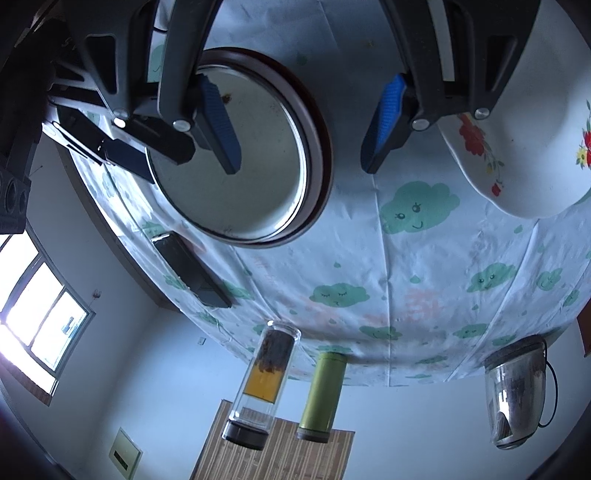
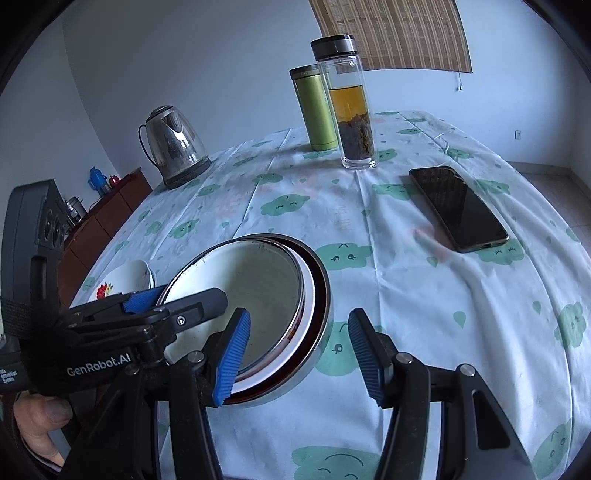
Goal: Organize plates and bowls
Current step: 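Grip the rim of the nested bowl stack with both tools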
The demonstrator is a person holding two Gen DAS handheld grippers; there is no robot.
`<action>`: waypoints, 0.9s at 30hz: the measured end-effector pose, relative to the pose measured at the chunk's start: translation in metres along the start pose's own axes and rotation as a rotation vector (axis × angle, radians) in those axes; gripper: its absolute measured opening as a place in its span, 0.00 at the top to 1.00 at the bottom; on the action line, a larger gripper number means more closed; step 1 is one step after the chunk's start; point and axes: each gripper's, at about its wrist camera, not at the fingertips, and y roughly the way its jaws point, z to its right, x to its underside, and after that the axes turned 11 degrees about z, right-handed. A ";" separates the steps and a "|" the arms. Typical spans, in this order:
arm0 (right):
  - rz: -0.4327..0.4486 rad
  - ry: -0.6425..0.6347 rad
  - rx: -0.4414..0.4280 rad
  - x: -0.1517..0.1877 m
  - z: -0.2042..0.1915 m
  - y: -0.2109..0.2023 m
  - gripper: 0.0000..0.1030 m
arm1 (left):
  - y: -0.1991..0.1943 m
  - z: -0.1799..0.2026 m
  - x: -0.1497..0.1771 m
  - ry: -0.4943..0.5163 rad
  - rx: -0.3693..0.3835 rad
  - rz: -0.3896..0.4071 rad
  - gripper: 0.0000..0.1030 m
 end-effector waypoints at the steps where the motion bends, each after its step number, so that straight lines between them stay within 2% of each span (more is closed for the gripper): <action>1: 0.001 0.006 0.001 0.000 0.001 0.000 0.44 | 0.001 0.000 0.000 -0.001 0.000 -0.004 0.34; 5: 0.003 0.006 0.009 -0.001 0.002 -0.001 0.44 | 0.002 -0.001 0.001 -0.003 -0.002 -0.013 0.34; 10: -0.011 -0.019 0.027 -0.006 -0.002 0.000 0.55 | 0.003 -0.003 0.001 -0.005 -0.015 -0.018 0.34; 11: -0.013 -0.025 0.028 -0.007 -0.003 0.001 0.60 | 0.003 -0.003 0.001 -0.005 -0.018 -0.018 0.34; 14: -0.037 -0.050 0.032 -0.008 -0.007 0.005 0.61 | 0.002 -0.002 0.002 0.009 -0.020 -0.019 0.36; 15: -0.043 -0.063 0.042 -0.007 -0.009 0.006 0.61 | 0.003 0.000 0.003 0.017 -0.019 -0.022 0.37; 16: -0.044 -0.076 0.050 -0.007 -0.010 0.007 0.61 | 0.003 0.002 0.004 0.026 -0.016 -0.027 0.46; 17: -0.044 -0.088 0.058 -0.006 -0.011 0.007 0.62 | 0.004 0.004 0.005 0.034 -0.011 -0.035 0.58; 27: -0.048 -0.064 0.055 -0.003 -0.010 0.010 0.66 | 0.007 0.004 0.008 0.031 -0.012 -0.050 0.61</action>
